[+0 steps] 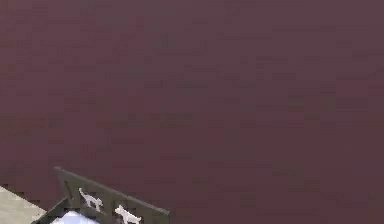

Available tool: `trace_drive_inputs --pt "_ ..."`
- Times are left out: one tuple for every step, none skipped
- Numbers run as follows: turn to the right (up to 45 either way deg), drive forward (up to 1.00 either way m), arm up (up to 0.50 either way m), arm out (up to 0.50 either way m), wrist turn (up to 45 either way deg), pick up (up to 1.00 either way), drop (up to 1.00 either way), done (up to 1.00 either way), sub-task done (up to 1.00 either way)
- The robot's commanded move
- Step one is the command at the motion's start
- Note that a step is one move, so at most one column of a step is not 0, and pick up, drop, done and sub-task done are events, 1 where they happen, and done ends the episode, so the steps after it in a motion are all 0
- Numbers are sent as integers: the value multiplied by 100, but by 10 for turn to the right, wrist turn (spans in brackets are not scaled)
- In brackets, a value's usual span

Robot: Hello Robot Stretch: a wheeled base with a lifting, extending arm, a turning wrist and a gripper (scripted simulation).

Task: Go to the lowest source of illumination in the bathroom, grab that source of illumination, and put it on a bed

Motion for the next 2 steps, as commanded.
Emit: trace_drive_inputs --pt "-150 0 0 0 0 0 0 0 0" --pt "450 0 0 0 0 0 0 0 0"
